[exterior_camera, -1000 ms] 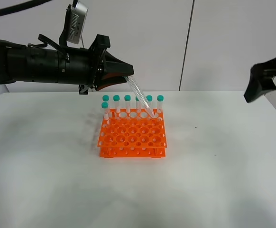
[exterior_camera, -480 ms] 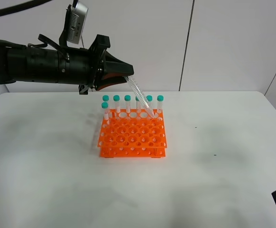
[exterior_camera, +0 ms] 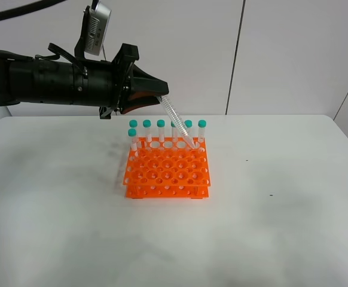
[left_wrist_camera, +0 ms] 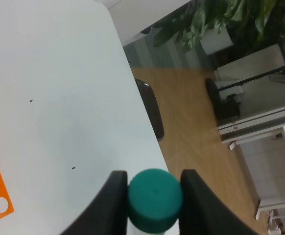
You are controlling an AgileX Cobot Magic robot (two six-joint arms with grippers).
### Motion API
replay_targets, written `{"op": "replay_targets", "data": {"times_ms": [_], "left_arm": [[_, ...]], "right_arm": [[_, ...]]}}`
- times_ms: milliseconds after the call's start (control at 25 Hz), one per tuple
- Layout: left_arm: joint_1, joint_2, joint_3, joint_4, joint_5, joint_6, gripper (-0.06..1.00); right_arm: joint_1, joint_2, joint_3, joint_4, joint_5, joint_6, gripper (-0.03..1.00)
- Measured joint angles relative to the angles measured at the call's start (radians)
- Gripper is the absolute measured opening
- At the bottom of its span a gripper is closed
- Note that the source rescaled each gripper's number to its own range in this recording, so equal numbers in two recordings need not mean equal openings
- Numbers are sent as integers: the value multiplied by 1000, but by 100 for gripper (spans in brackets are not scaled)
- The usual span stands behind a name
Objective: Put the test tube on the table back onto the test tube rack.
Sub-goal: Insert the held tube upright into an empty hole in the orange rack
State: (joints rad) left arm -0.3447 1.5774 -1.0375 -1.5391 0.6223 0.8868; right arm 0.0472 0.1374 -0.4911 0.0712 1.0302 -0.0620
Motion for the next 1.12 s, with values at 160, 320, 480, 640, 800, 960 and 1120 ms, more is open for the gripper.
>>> {"op": "replay_targets", "data": {"times_ms": [160,320,480,640,800,960,1120], "left_arm": [[0,0,0,0,0,0,0],[0,0,0,0,0,0,0],[0,0,0,2,-2,0,0],[0,0,0,2,-8,0,0],[0,-26,0,3,-18,0,0],[0,-94,0,19,-39,0,0],[0,-226,0,87,-90,0,0]], "right_arm": [[0,-120,0,0,0,0,100],[0,-140,0,0,0,2,100],[0,-140,0,0,0,2,100],[0,-140,0,0,0,2,100],[0,-140,0,0,0,2,100],[0,-140,0,0,0,2,100],[0,-140,0,0,0,2,100]]}}
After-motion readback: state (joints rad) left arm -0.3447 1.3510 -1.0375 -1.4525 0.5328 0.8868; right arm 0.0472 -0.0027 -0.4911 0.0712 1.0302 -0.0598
